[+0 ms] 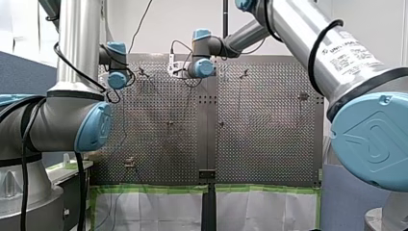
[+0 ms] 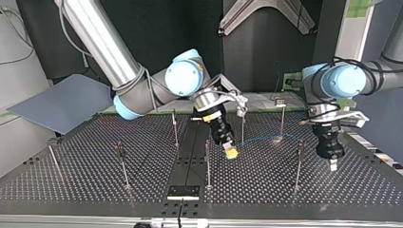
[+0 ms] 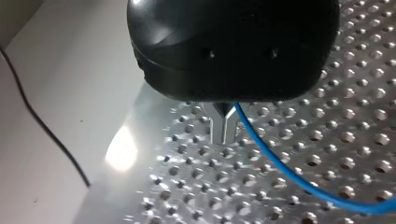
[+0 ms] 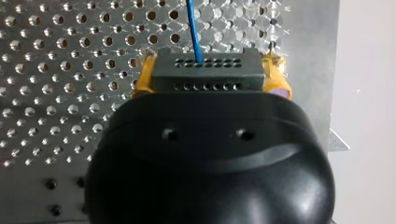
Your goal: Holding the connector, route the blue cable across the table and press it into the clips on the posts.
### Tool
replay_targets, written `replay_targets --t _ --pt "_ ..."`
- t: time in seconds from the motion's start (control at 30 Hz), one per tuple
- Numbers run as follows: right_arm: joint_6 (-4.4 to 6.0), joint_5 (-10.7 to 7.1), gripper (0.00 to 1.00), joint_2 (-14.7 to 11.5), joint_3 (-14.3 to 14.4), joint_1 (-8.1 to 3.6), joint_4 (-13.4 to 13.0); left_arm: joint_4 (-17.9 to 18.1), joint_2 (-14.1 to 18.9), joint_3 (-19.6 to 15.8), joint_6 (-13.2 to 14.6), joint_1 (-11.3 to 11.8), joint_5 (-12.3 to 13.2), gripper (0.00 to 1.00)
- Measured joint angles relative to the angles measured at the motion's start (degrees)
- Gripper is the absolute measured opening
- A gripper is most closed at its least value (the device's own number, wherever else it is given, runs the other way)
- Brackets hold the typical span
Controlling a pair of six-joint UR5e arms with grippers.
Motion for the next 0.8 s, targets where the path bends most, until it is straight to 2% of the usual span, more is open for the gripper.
replay_targets --t 0.17,0.37,0.67,0.8 --pt "-0.06 0.00 0.00 0.87 -2.28 0.00 0.07 -0.06 -1.03 0.64 0.02 0.20 1.54 0.00" --pt "-0.03 0.18 0.00 1.57 -4.30 -0.13 0.19 -1.10 -3.29 2.75 0.56 0.76 1.68 0.00" --pt "-0.14 1.17 0.00 2.42 -5.39 -0.09 1.04 -2.07 -7.48 3.92 0.68 1.48 1.37 0.00" --pt "-0.23 1.26 0.00 2.47 -5.67 0.04 1.56 -3.44 -7.82 3.93 0.91 1.58 1.19 0.00"
